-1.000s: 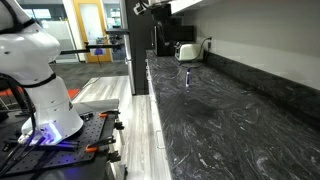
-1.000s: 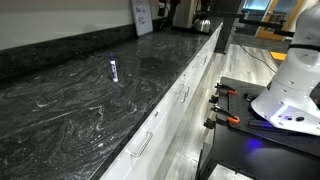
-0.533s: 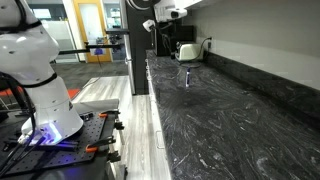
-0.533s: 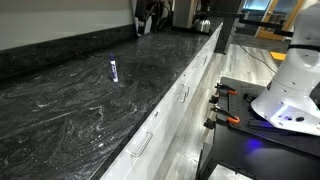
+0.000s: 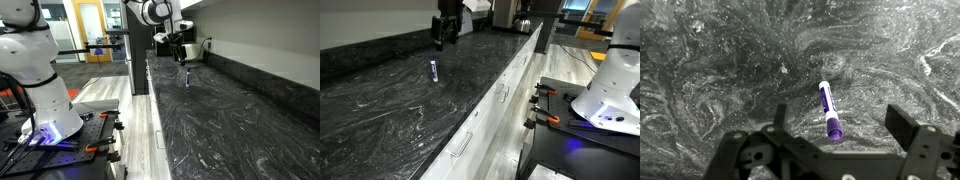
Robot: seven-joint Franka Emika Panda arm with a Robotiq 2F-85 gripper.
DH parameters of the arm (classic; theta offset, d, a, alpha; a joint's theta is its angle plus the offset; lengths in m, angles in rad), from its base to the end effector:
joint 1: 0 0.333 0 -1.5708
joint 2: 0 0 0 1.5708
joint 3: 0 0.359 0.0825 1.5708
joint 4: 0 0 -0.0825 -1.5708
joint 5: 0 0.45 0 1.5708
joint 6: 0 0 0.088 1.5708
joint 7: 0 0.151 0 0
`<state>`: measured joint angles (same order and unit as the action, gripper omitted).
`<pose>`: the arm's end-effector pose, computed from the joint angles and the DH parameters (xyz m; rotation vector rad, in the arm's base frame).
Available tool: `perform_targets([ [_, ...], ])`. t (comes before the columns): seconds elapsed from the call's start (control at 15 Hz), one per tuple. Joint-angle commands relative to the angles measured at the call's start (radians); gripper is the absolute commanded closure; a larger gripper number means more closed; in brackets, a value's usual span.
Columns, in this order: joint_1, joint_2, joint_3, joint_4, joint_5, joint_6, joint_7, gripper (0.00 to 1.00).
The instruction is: Move the marker to the right
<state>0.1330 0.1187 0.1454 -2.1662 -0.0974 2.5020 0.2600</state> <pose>0.6132 0.1729 0.3197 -3.1085 -0.1358 -0.3499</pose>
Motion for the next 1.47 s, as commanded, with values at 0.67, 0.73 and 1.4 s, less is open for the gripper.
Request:
perform_targets([
  [0.67, 0.069, 0.166, -0.059, 0.151, -0.129, 0.035, 0.12, 0.0],
  [0.73, 0.078, 0.178, -0.066, 0.159, -0.133, 0.03, 0.138, 0.0],
  [1.4, 0.139, 0.292, -0.132, 0.284, -0.123, 0.035, 0.29, 0.0],
])
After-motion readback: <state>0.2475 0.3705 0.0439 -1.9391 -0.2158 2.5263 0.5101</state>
